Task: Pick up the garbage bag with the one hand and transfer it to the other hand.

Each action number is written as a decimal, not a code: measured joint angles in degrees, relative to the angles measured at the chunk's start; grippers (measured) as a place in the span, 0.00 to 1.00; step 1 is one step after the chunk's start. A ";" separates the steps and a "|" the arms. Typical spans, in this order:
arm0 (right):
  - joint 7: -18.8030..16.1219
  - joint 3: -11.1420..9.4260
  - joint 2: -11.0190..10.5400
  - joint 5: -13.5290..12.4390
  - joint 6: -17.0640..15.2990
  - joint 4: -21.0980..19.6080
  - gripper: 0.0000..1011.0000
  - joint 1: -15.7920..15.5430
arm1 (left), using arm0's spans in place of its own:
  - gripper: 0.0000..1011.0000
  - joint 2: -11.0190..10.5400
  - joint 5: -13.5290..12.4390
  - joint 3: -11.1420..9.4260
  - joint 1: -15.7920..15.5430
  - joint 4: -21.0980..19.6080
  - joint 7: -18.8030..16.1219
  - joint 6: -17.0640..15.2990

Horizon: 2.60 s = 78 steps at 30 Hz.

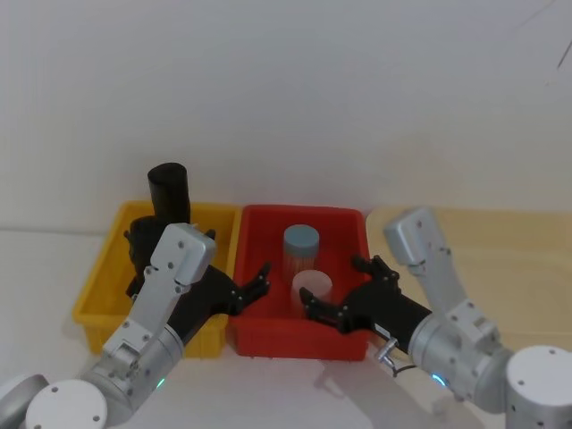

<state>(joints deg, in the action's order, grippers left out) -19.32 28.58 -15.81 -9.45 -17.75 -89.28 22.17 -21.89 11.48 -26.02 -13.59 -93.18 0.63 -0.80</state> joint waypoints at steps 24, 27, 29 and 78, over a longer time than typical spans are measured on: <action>-3.07 4.85 2.52 5.42 -4.91 9.13 0.99 8.64 | 0.99 0.00 0.00 0.00 0.00 0.00 0.00 0.00; -3.26 5.05 2.86 5.76 -5.10 10.08 0.99 9.36 | 0.99 0.00 0.00 0.00 0.00 0.00 0.00 0.00; -3.30 5.15 2.97 5.88 -5.16 10.38 0.96 9.58 | 0.99 0.00 0.00 0.00 0.00 0.00 0.00 0.00; 5.74 -4.33 3.80 7.21 1.75 6.91 0.68 9.83 | 0.99 0.00 0.00 0.00 0.00 0.00 0.00 0.00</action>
<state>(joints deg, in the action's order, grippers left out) -13.59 24.25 -12.01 -2.25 -16.00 -82.37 32.00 -21.89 11.49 -26.03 -13.59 -93.17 0.63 -0.80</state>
